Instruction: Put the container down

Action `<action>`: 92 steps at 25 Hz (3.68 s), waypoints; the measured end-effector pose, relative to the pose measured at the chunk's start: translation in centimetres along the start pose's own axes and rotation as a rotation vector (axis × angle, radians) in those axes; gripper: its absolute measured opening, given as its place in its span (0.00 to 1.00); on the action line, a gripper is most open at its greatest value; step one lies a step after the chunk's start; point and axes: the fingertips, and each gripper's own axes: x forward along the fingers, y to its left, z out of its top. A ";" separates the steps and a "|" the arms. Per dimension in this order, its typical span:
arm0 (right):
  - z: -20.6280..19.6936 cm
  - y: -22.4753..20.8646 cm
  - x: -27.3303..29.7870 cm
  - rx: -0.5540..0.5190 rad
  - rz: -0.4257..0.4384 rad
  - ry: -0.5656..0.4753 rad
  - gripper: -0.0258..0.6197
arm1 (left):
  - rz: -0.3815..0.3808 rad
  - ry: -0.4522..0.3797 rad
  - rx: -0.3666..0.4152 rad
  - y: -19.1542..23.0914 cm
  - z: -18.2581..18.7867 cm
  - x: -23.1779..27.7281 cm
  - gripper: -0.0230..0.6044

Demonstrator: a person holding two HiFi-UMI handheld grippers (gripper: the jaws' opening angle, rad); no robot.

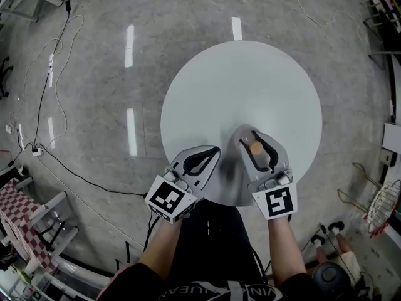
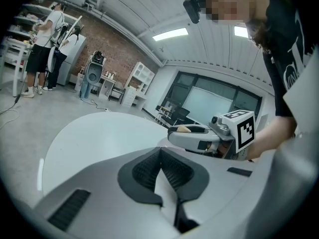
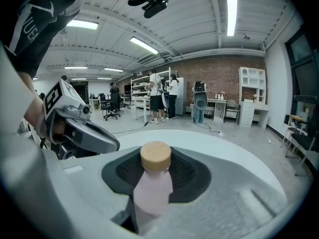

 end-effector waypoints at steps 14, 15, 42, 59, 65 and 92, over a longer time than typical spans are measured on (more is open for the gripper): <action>-0.2 0.1 0.0 0.091 0.003 -0.017 0.35 | -0.013 0.004 -0.005 -0.4 -0.4 0.1 0.06; -0.3 0.1 -0.2 0.093 -0.002 -0.016 0.37 | -0.013 0.005 -0.005 -0.5 -0.4 0.1 0.06; -1.2 0.2 -4.8 0.136 -0.039 0.004 0.50 | -0.029 -0.018 0.016 -4.6 -1.1 -0.3 0.06; -2.1 2.0 -8.4 0.109 0.016 0.039 0.25 | 0.006 -0.068 0.028 -7.6 -1.2 -1.7 0.06; -1.6 3.5 -9.4 0.095 0.040 0.035 0.10 | 0.016 -0.084 0.031 -8.5 -0.9 -2.9 0.06; 4.7 5.7 -14.2 0.033 0.034 -0.063 0.05 | 0.043 -0.189 0.071 -11.9 3.6 -7.8 0.06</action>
